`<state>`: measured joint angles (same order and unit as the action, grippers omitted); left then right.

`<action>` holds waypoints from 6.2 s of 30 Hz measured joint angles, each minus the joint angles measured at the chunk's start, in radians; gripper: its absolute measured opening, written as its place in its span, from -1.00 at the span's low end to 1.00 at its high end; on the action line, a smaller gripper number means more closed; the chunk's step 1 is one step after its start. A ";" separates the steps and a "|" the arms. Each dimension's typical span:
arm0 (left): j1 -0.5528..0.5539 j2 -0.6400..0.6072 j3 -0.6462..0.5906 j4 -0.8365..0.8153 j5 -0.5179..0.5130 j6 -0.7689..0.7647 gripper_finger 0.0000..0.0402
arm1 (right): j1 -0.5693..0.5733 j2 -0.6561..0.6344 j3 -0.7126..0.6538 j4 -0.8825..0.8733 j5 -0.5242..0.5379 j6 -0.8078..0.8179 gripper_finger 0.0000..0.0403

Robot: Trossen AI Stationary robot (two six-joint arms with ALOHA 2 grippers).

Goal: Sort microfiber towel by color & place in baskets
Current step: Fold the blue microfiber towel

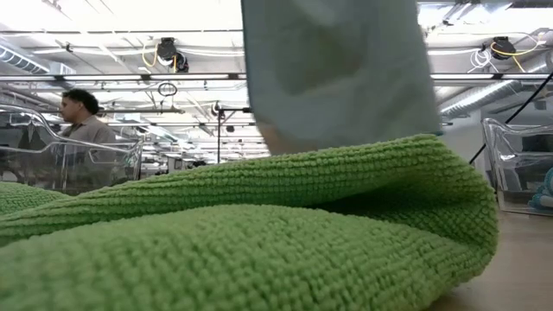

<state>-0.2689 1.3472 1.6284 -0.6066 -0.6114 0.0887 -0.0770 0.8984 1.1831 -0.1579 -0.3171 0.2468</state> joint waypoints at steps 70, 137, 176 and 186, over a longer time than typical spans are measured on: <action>0.260 0.010 -0.263 -0.444 -0.015 -0.594 -0.96 | -0.198 0.296 -0.407 0.303 0.332 0.095 -1.00; 0.501 0.060 -0.392 -0.286 0.400 -0.273 -0.97 | -0.346 0.385 -0.379 -0.153 0.394 -0.677 -1.00; 0.427 0.169 -0.359 -0.414 0.391 -0.150 -0.98 | -0.054 0.320 -0.379 -0.333 0.033 -0.103 -1.00; 0.386 0.301 -0.436 -0.373 0.507 -0.086 -0.96 | 0.036 0.389 -0.381 -0.280 -0.020 -0.073 -1.00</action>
<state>0.1175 1.6486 1.1927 -0.9796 -0.1040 0.0029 -0.0407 1.2872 0.8021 -0.4381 -0.3374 0.1737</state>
